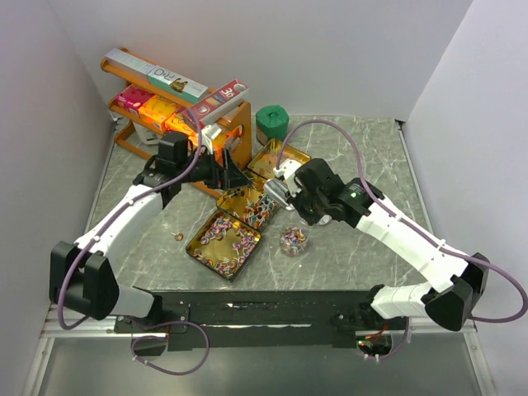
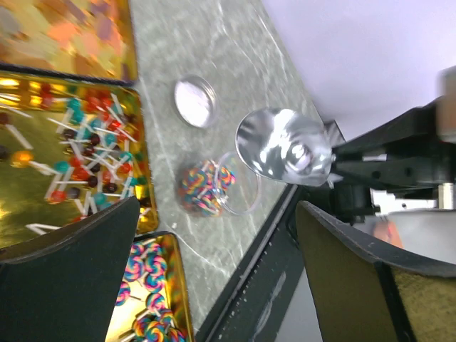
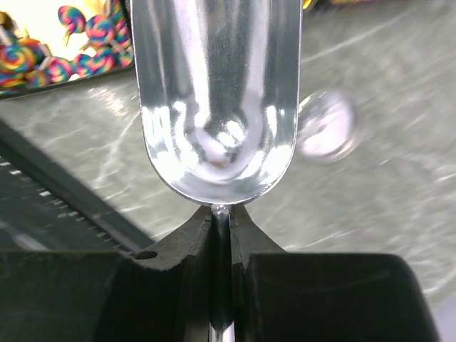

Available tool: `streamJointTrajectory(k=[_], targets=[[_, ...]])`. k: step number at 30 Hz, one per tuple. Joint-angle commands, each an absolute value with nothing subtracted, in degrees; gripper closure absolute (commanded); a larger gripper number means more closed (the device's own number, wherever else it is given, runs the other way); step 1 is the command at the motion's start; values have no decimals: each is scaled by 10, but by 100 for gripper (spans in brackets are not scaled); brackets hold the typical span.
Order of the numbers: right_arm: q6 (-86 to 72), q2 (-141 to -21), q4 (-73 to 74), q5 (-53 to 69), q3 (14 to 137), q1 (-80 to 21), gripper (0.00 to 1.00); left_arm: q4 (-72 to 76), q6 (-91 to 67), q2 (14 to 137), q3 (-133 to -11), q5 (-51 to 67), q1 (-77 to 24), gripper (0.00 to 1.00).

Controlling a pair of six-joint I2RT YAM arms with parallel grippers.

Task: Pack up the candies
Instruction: Adjust the spatula.

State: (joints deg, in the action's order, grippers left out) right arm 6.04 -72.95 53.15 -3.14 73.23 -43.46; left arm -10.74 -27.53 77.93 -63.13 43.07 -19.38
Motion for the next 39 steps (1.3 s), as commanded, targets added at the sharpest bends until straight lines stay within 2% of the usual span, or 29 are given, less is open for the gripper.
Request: streamJointTrajectory(k=[1, 7, 13, 17, 23, 32, 37, 39], targets=[[155, -692, 451, -70, 746, -446, 100, -79, -273, 809, -653, 489, -214, 4], [201, -671, 414, -24, 726, -459, 100, -58, -289, 842, -669, 504, -228, 4], [204, -683, 417, -39, 723, -459, 100, -57, -298, 846, -680, 501, -228, 2], [182, -707, 435, -83, 731, -459, 100, -91, -273, 829, -677, 440, -228, 3], [180, -717, 437, -72, 729, -459, 100, -103, -269, 807, -668, 411, -228, 4], [185, -735, 451, -67, 733, -459, 100, -70, -287, 798, -658, 420, -228, 4], [201, -710, 425, -17, 729, -462, 100, -58, -296, 820, -653, 447, -228, 1], [212, -705, 418, -3, 720, -467, 100, -55, -294, 834, -660, 465, -228, 9]])
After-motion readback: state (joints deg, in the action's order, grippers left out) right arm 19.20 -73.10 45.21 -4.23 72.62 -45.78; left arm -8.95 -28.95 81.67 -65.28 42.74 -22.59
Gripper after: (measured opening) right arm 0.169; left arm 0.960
